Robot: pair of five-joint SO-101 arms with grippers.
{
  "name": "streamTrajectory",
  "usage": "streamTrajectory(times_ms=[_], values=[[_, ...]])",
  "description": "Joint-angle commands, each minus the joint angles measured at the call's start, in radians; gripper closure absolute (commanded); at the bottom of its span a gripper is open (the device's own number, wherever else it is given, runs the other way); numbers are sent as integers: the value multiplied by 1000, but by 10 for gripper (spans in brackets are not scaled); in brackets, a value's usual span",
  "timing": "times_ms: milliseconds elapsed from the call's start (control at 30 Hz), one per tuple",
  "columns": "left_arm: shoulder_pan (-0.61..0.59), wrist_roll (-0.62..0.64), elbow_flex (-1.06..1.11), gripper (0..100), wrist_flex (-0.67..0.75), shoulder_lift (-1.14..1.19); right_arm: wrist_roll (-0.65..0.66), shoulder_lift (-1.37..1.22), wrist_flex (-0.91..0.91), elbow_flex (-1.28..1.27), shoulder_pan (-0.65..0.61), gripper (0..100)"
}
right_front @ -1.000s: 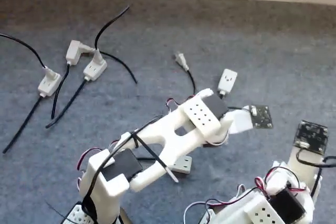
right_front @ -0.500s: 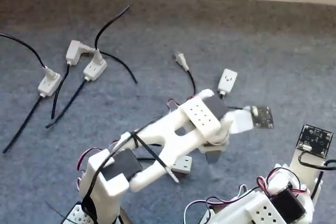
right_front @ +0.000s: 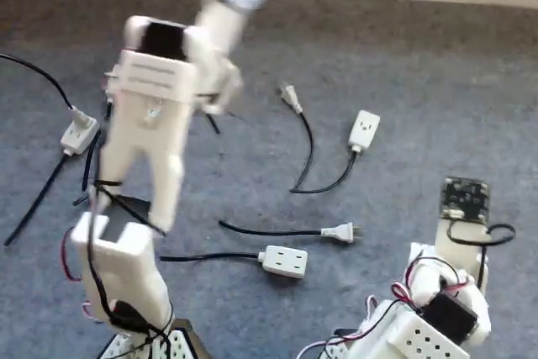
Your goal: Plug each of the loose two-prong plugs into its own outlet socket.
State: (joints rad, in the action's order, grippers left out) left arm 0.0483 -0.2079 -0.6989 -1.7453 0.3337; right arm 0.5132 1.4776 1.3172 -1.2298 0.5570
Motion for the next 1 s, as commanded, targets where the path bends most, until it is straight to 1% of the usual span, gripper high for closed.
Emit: streamTrajectory(times_ms=[0,33,133,267,367,400,433,467,500,533,633,667,700,733,800,867,967], values=[[-185,155,68,694,-15,-28,-12,-216,50,197,-105,932],[-222,187,116,692,-15,-28,-12,-314,70,266,-133,932],[-295,230,254,691,18,-31,-17,-628,145,496,-236,932],[-358,293,392,691,107,-36,-106,-974,286,760,-441,932],[-369,391,466,691,163,-36,-219,-1147,381,871,-610,935],[-367,407,490,691,189,-36,-236,-1175,406,898,-656,936],[-363,410,516,691,215,-36,-209,-1188,427,918,-700,936],[-352,408,542,691,241,-36,-135,-1188,441,934,-739,936],[-344,407,567,691,261,-36,-29,-1181,444,946,-765,936],[-343,402,588,691,276,-38,97,-1168,446,943,-776,936],[-341,356,622,691,302,-38,555,-1124,443,883,-779,936],[-338,356,628,691,308,-31,683,-1112,441,860,-779,936],[-337,356,636,691,315,-30,766,-1106,424,842,-783,933],[-337,356,642,691,325,-30,801,-1107,394,831,-806,933],[-346,356,654,691,338,-33,809,-1109,291,799,-837,933],[-361,356,657,691,339,-35,819,-1109,170,736,-840,932],[-367,351,657,691,341,-33,899,-1107,58,638,-840,930]])
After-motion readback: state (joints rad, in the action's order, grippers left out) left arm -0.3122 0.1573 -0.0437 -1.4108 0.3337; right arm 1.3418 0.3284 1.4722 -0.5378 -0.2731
